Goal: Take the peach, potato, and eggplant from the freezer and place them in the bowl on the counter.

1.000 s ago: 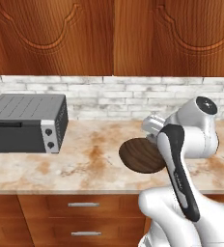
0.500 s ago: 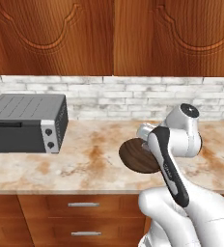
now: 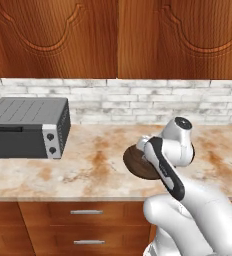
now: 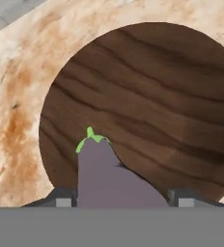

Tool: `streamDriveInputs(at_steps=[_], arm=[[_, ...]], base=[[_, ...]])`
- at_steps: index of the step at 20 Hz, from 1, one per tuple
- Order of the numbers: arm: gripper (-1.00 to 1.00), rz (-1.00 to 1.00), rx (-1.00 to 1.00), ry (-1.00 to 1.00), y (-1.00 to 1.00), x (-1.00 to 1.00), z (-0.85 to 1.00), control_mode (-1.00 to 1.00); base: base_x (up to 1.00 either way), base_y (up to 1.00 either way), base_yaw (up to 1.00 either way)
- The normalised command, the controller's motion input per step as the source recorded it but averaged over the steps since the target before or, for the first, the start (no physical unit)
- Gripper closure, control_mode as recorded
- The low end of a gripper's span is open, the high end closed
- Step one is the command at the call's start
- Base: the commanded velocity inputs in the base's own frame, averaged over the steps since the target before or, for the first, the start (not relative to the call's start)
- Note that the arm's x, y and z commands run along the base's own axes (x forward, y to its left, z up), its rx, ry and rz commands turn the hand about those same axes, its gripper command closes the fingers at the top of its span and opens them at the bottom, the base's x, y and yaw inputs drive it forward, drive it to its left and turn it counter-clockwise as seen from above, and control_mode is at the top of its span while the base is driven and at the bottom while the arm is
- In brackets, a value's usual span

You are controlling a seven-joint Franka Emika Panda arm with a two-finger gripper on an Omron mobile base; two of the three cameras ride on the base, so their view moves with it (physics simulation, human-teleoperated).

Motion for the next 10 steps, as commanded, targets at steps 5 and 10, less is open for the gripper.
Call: streamDriveInputs(at_steps=[5, 10], arm=[[1.00, 0.00, 0.00, 0.05, 0.00, 0.31, -0.52, -1.00], [1.00, 0.00, 0.00, 0.09, 0.00, 0.15, -0.27, -1.00]], base=[[0.00, 0.00, 0.00], [0.00, 0.00, 0.00]])
